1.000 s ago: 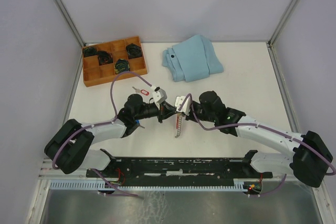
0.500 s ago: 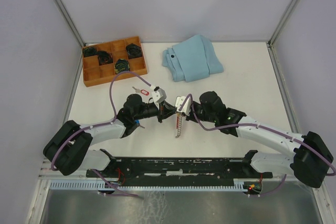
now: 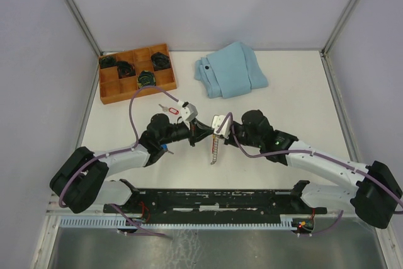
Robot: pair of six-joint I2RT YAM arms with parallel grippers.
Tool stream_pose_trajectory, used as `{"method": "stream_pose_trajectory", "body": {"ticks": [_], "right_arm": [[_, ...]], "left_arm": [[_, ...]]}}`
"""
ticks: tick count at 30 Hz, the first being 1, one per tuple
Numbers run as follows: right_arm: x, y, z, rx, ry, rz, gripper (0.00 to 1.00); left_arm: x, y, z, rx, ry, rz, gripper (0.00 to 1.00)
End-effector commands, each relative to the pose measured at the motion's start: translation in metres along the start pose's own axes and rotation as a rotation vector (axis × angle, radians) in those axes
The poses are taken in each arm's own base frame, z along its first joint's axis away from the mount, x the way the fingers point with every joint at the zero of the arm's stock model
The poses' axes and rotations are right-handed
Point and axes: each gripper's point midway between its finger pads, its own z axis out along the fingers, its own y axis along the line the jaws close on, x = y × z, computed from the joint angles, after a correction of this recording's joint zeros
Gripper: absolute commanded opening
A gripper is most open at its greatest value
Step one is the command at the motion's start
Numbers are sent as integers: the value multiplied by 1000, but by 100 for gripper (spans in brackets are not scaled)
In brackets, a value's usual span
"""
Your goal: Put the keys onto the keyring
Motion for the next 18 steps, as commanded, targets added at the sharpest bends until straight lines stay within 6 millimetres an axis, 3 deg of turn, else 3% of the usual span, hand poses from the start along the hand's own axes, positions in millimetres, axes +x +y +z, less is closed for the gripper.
{"method": "stream_pose_trajectory", "body": {"ticks": [1,9,18], "right_arm": [[12,7,2,-24,37,38,1],[-1,13,12,-60,-22,51,1],[2,14,10,-66,-3,40,1]], "left_arm": [[-38,18,-4,-121,-149,-38,3],[-47,14,2,-161,-257,-132,3],[-45,14,4,-201,-337,-171,3]]}}
